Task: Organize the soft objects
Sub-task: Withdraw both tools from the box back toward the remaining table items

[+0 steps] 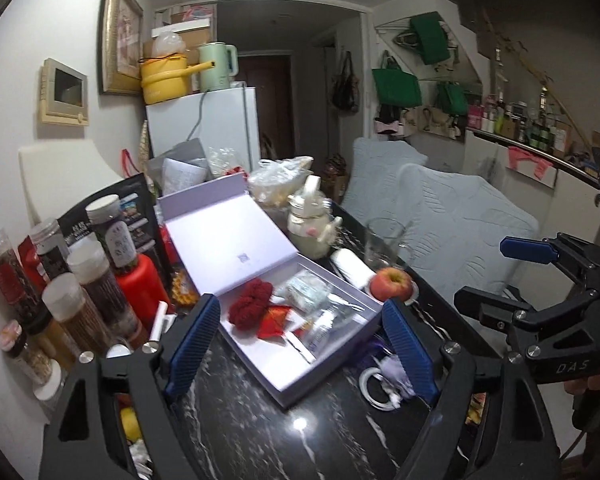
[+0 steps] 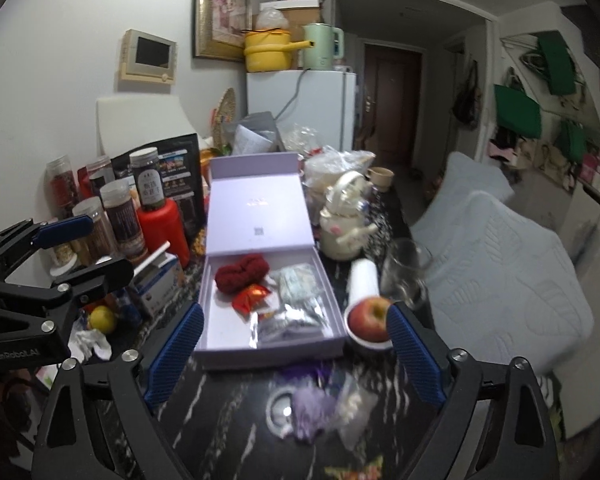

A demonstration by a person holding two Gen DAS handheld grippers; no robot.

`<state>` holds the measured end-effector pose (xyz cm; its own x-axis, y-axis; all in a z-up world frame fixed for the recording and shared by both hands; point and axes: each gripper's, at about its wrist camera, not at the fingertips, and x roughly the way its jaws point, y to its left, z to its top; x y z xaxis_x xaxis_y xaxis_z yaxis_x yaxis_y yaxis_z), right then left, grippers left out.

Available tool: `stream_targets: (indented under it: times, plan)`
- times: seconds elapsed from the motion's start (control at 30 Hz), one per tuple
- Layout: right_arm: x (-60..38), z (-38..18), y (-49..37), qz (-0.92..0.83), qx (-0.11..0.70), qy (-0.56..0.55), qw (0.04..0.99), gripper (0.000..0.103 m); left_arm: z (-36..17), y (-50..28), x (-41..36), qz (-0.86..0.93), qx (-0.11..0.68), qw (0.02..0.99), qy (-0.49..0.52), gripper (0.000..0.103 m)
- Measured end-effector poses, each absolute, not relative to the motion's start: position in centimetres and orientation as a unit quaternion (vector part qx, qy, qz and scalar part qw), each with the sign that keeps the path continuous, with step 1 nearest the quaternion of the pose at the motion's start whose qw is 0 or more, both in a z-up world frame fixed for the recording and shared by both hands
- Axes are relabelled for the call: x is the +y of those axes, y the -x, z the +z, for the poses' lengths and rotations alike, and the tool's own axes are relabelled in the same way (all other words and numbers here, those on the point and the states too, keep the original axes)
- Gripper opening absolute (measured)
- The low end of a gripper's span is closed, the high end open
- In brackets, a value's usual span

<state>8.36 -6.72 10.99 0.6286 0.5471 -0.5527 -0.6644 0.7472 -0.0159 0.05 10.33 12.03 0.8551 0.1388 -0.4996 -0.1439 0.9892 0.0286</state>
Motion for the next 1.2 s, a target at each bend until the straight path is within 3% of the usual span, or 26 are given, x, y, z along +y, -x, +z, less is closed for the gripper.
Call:
stream_targets:
  times: [0.1,1.2]
  plan:
    - [-8.6,10.6,-7.1,0.326,0.273,0.104,0.899,0.100,11.6,1.1,8.7,0.062,0.255,0.965,-0.001,0.098]
    - [-20.2,-1.0,1.7,0.196,0.350,0.062,0.914,0.102,-1.7,2.1,0.1,-0.090,0.386,0.918,0.016,0.099]
